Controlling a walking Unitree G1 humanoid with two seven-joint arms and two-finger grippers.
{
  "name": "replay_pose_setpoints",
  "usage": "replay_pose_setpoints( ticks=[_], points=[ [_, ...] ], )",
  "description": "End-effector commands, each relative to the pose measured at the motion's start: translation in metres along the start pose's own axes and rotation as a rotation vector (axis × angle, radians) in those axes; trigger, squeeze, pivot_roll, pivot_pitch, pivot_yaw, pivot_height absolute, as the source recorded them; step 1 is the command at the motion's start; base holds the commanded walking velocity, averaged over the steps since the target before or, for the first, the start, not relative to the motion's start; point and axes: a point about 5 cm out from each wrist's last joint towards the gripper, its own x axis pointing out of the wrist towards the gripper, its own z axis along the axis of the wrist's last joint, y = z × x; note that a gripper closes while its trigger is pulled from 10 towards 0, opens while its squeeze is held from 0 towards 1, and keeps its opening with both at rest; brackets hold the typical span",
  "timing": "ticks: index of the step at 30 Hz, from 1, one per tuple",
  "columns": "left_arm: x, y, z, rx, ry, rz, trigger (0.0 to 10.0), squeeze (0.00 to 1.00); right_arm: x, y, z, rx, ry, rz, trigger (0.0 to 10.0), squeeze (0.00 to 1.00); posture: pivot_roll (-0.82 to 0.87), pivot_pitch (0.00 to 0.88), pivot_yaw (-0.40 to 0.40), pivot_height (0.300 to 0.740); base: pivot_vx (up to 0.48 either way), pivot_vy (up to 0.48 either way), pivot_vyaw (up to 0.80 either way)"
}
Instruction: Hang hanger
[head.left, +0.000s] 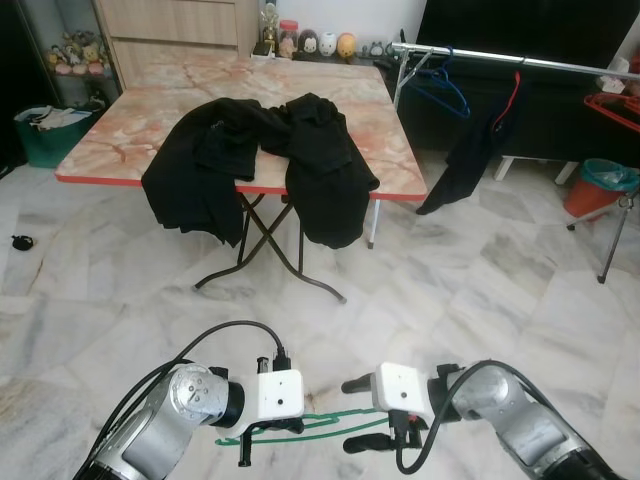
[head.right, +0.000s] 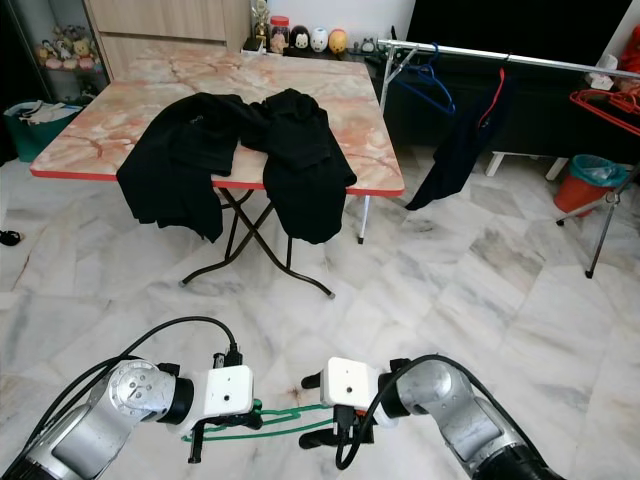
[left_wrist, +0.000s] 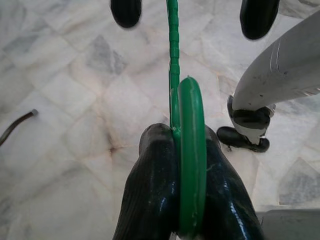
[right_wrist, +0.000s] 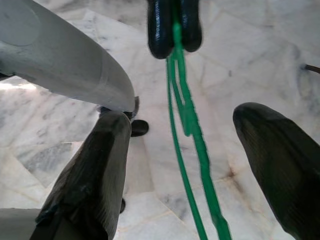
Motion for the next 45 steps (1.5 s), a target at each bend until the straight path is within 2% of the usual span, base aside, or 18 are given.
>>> replay_pose_setpoints(
  ticks=[1, 3, 4, 5, 6, 7, 8, 9, 12, 13, 14, 15, 16, 45],
  points=[
    [0.001, 0.002, 0.009, 0.030, -0.015, -0.004, 10.0, 0.00, 0.000, -0.002, 0.002, -0.014, -0.002, 0.014, 8.2, 0.00, 0.14, 0.000, -0.090, 0.740, 0.000, 0.000, 0.00],
    [0.002, 0.001, 0.010, 0.029, -0.021, -0.007, 10.0, 0.00, 0.000, 0.000, 0.001, -0.009, 0.002, 0.036, 0.7, 0.00, 0.14, 0.000, -0.092, 0.740, 0.000, 0.000, 0.00],
    [0.002, 0.001, 0.010, 0.029, -0.022, -0.007, 10.0, 0.00, 0.000, 0.000, 0.000, -0.009, 0.009, 0.039, 1.2, 0.00, 0.14, 0.000, -0.092, 0.740, 0.000, 0.000, 0.00],
    [0.002, 0.001, 0.011, 0.030, -0.023, -0.007, 10.0, 0.00, 0.000, 0.001, 0.000, -0.009, 0.013, 0.040, 1.2, 0.00, 0.14, 0.000, -0.092, 0.740, 0.000, 0.000, 0.00],
    [0.002, 0.001, 0.011, 0.030, -0.024, -0.007, 10.0, 0.00, -0.001, 0.001, -0.001, -0.011, 0.020, 0.039, 2.9, 0.00, 0.14, 0.000, -0.093, 0.740, 0.000, 0.000, 0.00],
    [0.002, 0.001, 0.012, 0.034, -0.026, -0.009, 10.0, 0.00, -0.001, 0.000, -0.002, -0.012, 0.026, 0.038, 4.1, 0.00, 0.14, 0.000, -0.094, 0.740, 0.000, 0.000, 0.00],
    [0.002, 0.001, 0.013, 0.036, -0.027, -0.010, 10.0, 0.00, -0.001, 0.000, -0.003, -0.013, 0.029, 0.038, 4.1, 0.00, 0.14, 0.000, -0.094, 0.740, 0.000, 0.000, 0.00],
    [0.002, 0.001, 0.014, 0.037, -0.029, -0.012, 10.0, 0.00, -0.001, 0.000, -0.004, -0.015, 0.037, 0.034, 10.0, 0.00, 0.14, 0.000, -0.093, 0.740, 0.000, 0.000, 0.00],
    [0.002, 0.001, 0.014, 0.037, -0.028, -0.012, 10.0, 0.00, -0.001, 0.001, -0.007, -0.022, 0.053, 0.053, 10.0, 0.00, 0.14, 0.000, -0.092, 0.740, 0.000, 0.000, 0.00],
    [0.002, 0.001, 0.013, 0.040, -0.025, -0.012, 10.0, 0.00, -0.001, 0.001, -0.007, -0.023, 0.055, 0.053, 3.9, 0.00, 0.14, 0.000, -0.093, 0.740, 0.000, 0.000, 0.00],
    [0.002, 0.001, 0.013, 0.041, -0.022, -0.013, 10.0, 0.00, -0.001, 0.000, -0.007, -0.020, 0.056, 0.048, 1.2, 0.00, 0.14, 0.000, -0.093, 0.740, 0.000, 0.000, 0.00],
    [0.002, 0.001, 0.013, 0.042, -0.021, -0.013, 10.0, 0.00, -0.001, 0.000, -0.007, -0.018, 0.057, 0.043, 1.2, 0.00, 0.14, 0.000, -0.093, 0.740, 0.000, 0.000, 0.00],
    [0.002, 0.001, 0.013, 0.042, -0.021, -0.013, 10.0, 0.00, -0.001, 0.000, -0.008, -0.016, 0.058, 0.039, 0.0, 0.00, 0.14, 0.000, -0.093, 0.740, 0.000, 0.000, 0.00],
    [0.002, 0.000, 0.016, 0.046, -0.034, -0.019, 10.0, 0.00, 0.003, -0.001, -0.016, -0.013, 0.086, 0.022, 0.0, 0.00, 0.15, 0.000, -0.093, 0.740, 0.000, 0.000, 0.00]
  ],
)
